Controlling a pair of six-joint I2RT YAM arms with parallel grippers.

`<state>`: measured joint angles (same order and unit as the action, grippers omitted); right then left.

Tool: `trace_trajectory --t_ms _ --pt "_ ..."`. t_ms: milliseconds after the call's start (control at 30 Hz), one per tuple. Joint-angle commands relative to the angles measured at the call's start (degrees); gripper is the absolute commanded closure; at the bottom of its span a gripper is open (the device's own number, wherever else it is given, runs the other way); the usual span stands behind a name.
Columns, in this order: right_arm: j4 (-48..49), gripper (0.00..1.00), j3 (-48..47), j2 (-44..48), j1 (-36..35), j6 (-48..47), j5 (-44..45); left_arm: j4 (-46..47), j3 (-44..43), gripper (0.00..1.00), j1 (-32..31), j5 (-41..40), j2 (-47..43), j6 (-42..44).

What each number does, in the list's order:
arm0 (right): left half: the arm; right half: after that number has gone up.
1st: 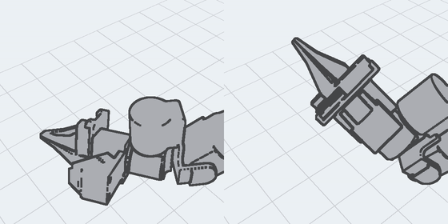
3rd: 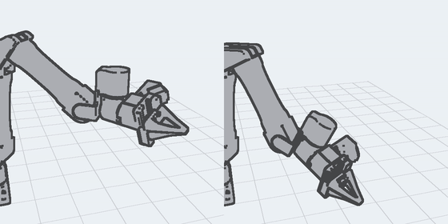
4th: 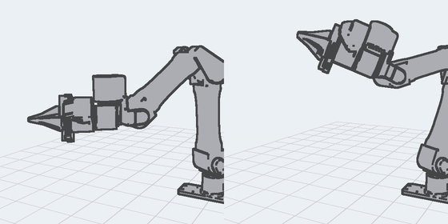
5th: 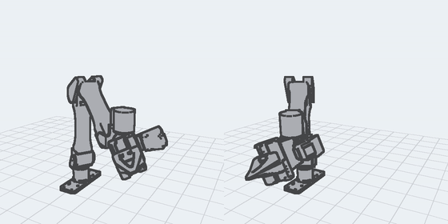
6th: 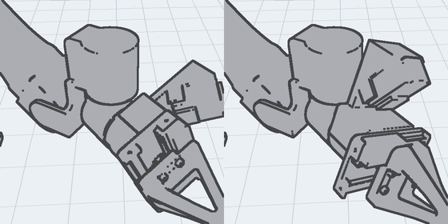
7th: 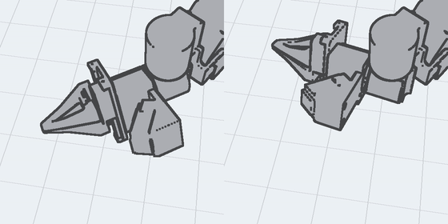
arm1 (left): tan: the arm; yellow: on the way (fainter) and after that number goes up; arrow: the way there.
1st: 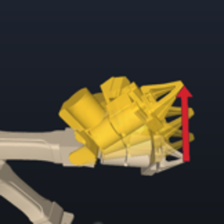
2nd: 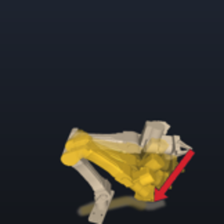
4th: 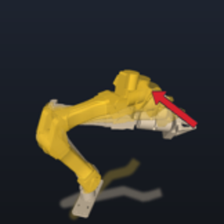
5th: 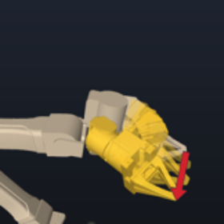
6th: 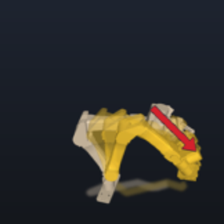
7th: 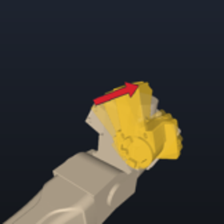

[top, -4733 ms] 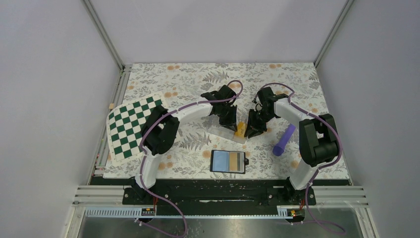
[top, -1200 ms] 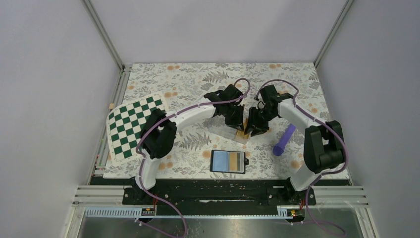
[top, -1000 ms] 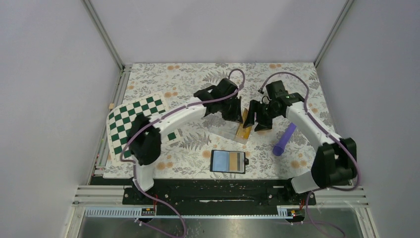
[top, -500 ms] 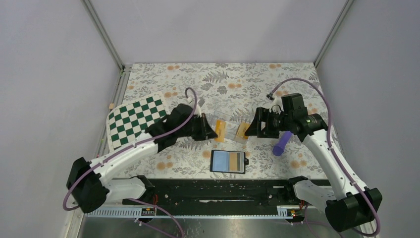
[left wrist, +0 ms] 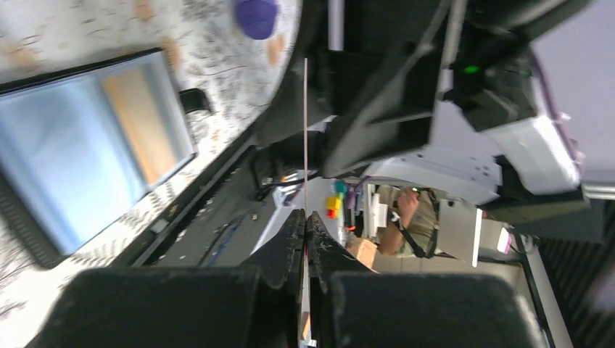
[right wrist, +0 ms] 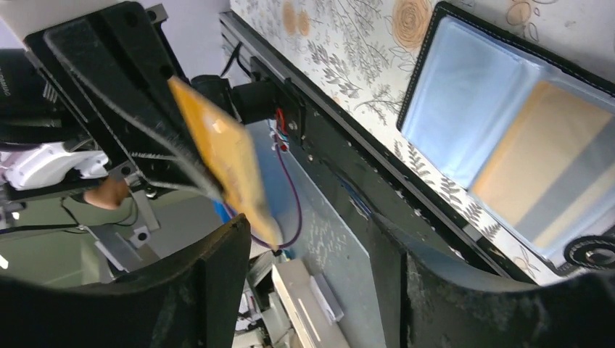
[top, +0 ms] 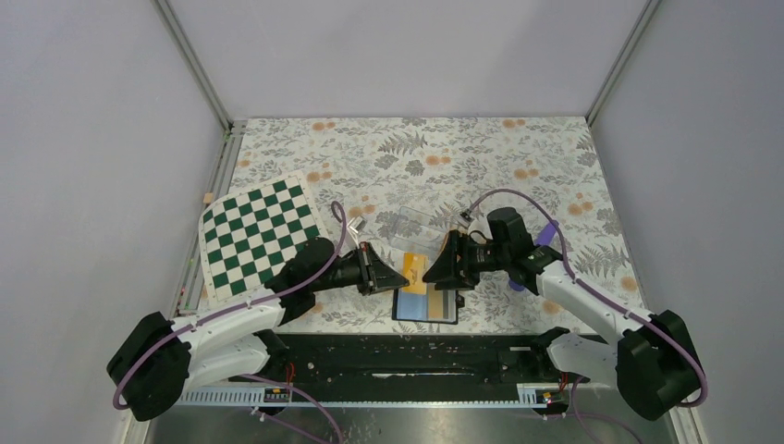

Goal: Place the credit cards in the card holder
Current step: Pick up the credit card from the storage box.

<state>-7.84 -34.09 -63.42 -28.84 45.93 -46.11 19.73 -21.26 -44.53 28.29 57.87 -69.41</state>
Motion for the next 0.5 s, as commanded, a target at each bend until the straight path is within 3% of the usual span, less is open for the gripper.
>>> trace_trajectory --t_ms 0,233,467 --pt "14.1 0.34 0.7 -0.2 -0.3 7.6 -4.1 13.6 -1.3 1.00 0.2 4.8 0.6 -4.0" --pt "23.5 0.45 1.1 -0.5 -0.3 12.5 -7.0 15.7 -1.4 1.00 0.2 5.7 2.6 -5.2" --pt "23.9 0.59 1.1 0.8 -0.3 13.6 -8.5 15.9 -0.7 1.00 0.2 4.5 2.9 -5.6"
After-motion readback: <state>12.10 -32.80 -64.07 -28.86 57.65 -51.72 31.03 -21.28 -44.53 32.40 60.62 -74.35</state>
